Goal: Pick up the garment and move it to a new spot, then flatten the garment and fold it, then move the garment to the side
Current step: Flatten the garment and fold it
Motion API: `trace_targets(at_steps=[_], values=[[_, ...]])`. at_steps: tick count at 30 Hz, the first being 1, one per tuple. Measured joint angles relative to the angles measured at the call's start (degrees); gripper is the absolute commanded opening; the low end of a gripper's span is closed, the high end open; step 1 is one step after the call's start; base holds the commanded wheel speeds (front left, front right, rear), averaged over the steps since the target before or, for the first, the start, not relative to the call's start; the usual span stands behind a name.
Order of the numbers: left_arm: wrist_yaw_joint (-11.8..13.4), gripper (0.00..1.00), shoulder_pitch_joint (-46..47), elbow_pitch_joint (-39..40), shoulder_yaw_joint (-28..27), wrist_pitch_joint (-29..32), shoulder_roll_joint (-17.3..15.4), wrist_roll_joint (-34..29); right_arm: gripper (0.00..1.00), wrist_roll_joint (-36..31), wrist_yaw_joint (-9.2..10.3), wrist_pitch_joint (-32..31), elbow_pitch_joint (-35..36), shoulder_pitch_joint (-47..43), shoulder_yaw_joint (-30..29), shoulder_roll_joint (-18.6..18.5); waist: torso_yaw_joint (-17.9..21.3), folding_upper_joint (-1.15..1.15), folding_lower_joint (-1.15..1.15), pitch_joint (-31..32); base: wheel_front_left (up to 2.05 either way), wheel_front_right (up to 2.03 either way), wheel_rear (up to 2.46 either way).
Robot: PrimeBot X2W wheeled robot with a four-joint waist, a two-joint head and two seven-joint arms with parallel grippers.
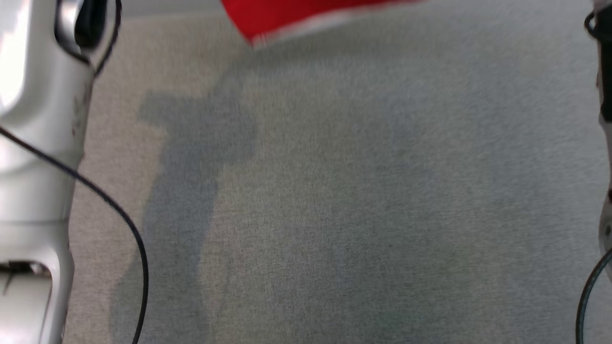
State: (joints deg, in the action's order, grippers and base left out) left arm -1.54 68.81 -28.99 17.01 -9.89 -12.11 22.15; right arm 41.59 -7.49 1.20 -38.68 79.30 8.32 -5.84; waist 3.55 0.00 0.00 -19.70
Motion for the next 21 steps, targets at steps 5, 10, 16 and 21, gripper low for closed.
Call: trace_targets(at_steps=[5,10,16,21], values=[[0.60,0.00,9.89,-7.84,-1.47,-3.81,2.85,-0.19,0.00,0.56,0.00,6.21,-7.91,6.70,0.71,0.85,-0.68,0.00,0.00,-7.10,0.00,0.00,0.00],[0.76,0.00,13.40,-11.74,-3.11,-5.01,6.35,0.21,0.00,2.66,0.01,9.55,-14.24,8.77,2.48,1.68,-1.52,0.00,0.00,-12.88,0.00,0.00,0.00],[0.07,0.00,10.06,-11.78,-3.57,-5.09,8.61,-1.53,0.00,4.09,0.01,12.24,-20.63,6.04,4.89,1.71,-3.14,0.00,0.00,-17.81,0.00,0.00,0.00],[-0.49,0.00,7.04,-12.82,-3.67,-5.10,9.07,-3.07,0.00,6.65,0.01,13.03,-21.85,3.59,6.84,2.27,-4.05,0.00,0.01,-21.74,0.00,0.00,0.00]])
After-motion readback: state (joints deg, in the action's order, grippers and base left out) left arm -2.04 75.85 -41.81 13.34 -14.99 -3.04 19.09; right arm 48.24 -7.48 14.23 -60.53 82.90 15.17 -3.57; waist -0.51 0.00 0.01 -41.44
